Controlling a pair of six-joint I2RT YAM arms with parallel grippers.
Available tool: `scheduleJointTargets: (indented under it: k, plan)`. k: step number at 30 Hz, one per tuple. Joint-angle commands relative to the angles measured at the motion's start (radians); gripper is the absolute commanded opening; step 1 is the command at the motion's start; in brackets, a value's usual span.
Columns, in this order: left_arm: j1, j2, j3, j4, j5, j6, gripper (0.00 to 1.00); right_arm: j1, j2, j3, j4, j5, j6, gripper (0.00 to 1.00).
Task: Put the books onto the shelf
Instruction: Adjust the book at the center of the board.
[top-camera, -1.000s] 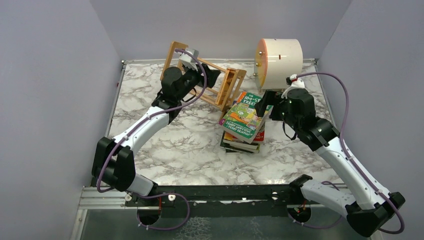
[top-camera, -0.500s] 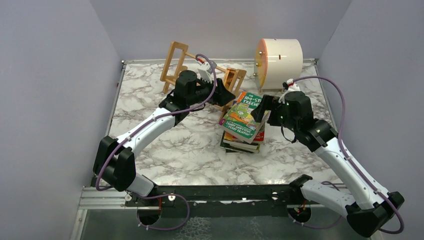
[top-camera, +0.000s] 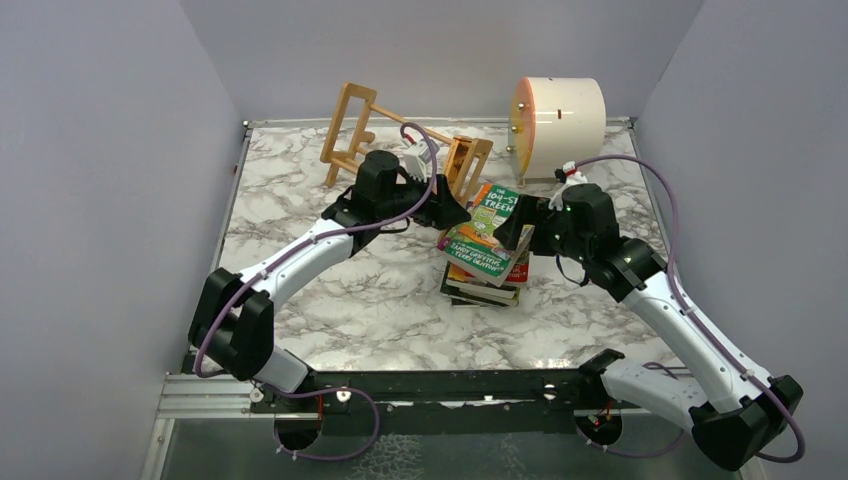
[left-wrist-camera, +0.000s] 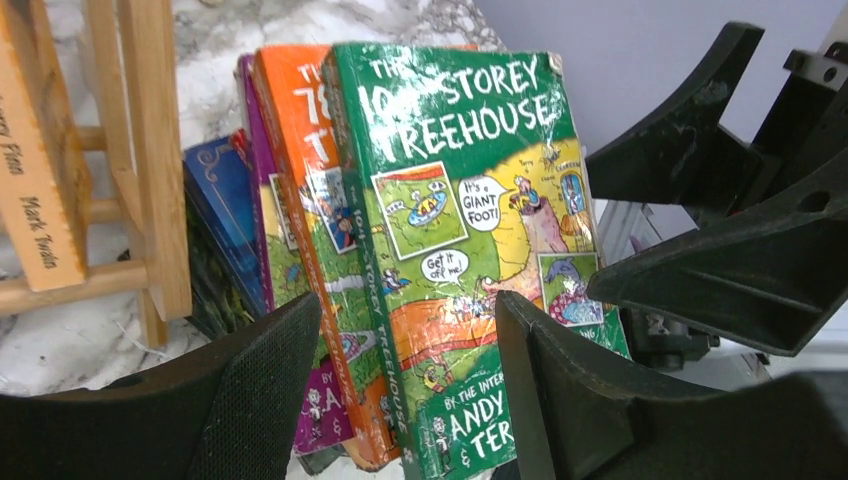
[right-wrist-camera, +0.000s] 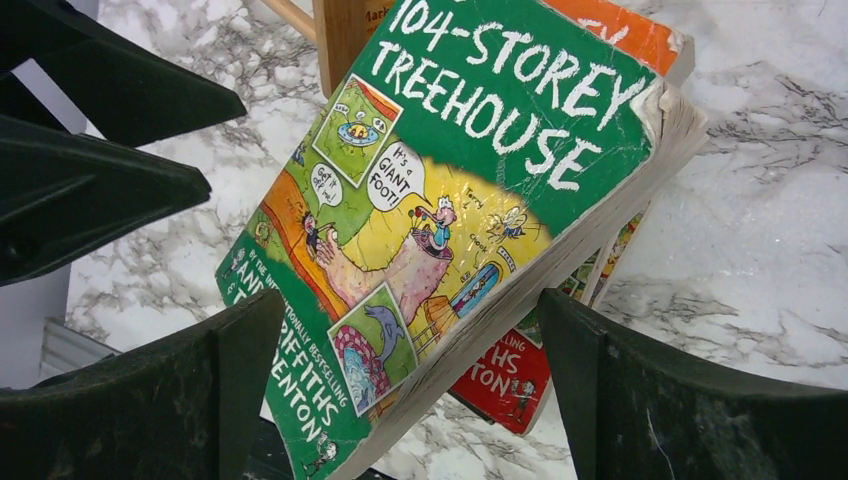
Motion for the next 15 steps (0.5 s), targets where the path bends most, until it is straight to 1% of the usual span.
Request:
scheduleJointTargets:
  k: [1, 7, 15]
  plan:
    - [-0.013, 0.011, -0.021, 0.001, 0.084, -0.018, 0.58, 0.004, -0.004, -0.02, 0.056, -0.049, 0.006, 0.95]
    - [-0.021, 0.026, -0.038, 0.002, 0.115, -0.023, 0.58, 0.005, -0.001, -0.022, 0.074, -0.069, 0.003, 0.95]
    - [-0.025, 0.043, -0.045, -0.004, 0.117, -0.026, 0.58, 0.004, 0.003, -0.017, 0.078, -0.076, -0.01, 0.95]
